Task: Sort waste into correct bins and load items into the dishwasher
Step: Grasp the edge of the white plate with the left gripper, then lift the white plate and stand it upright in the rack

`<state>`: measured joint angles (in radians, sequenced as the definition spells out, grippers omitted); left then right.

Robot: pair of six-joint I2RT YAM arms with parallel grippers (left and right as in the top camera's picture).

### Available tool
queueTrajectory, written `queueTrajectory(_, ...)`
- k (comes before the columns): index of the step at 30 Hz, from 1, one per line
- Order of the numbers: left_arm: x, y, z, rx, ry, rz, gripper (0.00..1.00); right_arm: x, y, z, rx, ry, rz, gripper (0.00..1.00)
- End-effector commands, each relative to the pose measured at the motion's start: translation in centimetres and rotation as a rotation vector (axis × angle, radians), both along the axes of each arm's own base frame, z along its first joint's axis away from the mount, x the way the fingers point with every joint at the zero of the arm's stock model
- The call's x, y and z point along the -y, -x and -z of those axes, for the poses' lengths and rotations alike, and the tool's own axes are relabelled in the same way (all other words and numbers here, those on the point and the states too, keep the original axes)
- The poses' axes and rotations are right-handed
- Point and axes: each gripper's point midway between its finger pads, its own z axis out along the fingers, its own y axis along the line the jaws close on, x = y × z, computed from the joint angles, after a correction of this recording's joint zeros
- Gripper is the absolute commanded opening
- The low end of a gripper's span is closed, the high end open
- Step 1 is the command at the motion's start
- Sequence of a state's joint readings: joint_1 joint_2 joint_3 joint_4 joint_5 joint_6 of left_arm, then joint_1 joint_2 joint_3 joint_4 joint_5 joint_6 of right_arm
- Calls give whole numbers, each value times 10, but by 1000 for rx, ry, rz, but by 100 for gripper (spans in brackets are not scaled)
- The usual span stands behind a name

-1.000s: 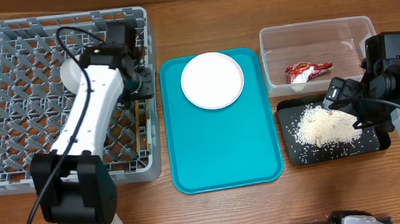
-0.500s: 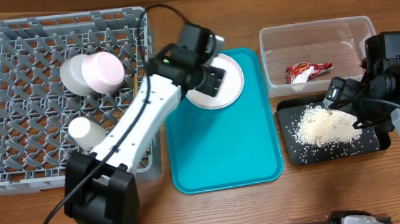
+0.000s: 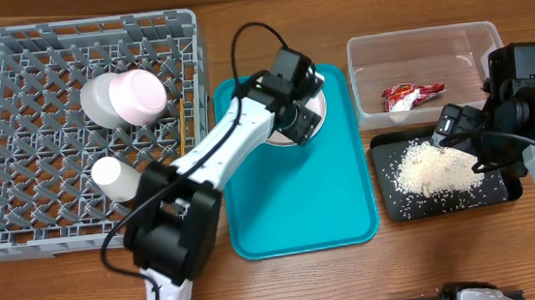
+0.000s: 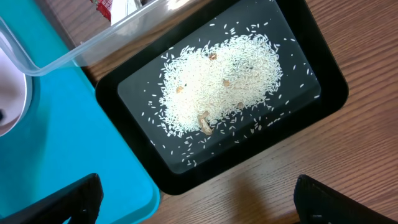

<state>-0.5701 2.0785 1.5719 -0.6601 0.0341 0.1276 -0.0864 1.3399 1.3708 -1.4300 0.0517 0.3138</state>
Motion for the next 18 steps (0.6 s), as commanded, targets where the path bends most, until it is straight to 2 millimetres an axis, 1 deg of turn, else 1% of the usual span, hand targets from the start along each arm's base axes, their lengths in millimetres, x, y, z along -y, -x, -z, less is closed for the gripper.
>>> queueTrajectory(1,12,9,21,-38,-21,49,75,1,-2,-4,19,0,5,100)
queueTrajectory(5,15,19,35,-76,-45,60,73,1,-3,-4,20,1,5,100)
queueTrajectory(8,13,28,46,-113,-70,69,64,1,-3,-4,19,1,5,100)
queueTrajectory(10,11,33,49,-134,-84,71,53,1,-3,-4,19,0,5,100)
queueTrajectory(11,10,34,49,-142,-88,70,45,1,-3,-4,19,0,5,100)
queueTrajectory(12,9,36,49,-148,-93,70,33,1,-3,-4,19,1,5,100)
queueTrajectory(14,6,40,50,-171,-94,34,14,1,-3,-4,19,1,5,100)
queueTrajectory(18,0,47,52,-218,-100,-39,4,1,-4,-4,23,1,5,100)
